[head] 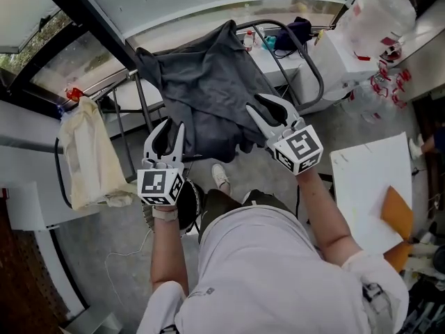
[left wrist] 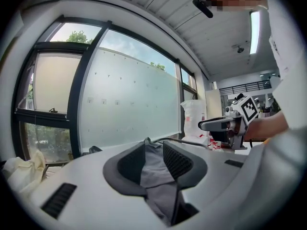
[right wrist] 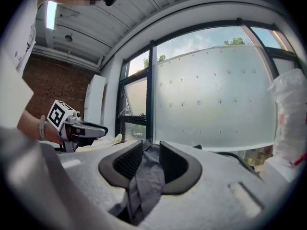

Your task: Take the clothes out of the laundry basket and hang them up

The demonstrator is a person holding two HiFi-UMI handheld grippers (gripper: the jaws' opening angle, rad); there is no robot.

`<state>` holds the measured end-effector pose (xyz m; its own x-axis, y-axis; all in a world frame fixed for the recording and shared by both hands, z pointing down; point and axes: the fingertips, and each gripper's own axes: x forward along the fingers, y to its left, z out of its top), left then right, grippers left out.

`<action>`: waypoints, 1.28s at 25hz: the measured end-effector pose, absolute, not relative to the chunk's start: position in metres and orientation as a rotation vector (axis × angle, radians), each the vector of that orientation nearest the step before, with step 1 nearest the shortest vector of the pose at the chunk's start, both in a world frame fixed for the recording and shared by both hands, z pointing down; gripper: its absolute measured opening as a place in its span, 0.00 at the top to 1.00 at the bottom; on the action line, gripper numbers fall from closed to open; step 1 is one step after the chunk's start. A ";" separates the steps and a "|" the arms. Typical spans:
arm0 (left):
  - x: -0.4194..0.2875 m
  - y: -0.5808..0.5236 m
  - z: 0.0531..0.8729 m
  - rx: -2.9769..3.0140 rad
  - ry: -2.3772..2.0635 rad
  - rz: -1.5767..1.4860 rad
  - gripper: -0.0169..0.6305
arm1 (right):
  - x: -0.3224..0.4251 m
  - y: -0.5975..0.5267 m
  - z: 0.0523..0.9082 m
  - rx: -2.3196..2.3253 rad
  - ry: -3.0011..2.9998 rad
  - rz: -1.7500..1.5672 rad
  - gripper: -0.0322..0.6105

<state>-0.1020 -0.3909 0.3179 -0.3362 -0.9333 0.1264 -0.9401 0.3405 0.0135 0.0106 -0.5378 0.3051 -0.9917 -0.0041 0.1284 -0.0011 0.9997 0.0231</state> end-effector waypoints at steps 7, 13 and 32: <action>-0.063 -0.382 0.315 1.813 -2.463 0.068 0.80 | 0.039 -0.506 0.313 -0.018 -3.041 -0.040 0.77; -0.037 -0.382 0.314 1.866 -2.449 0.072 0.80 | 0.058 -0.493 0.320 -0.018 -3.053 -0.012 0.77; 0.006 -0.400 0.323 1.919 -2.359 0.063 0.80 | 0.098 -0.491 0.328 0.017 -3.064 0.100 0.79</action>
<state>0.0061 -0.3999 0.3229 -0.2007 -0.9742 0.1032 -0.9783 0.2048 0.0307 0.0977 -0.4911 0.3277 -0.9971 -0.0086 0.0758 -0.0136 0.9978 -0.0648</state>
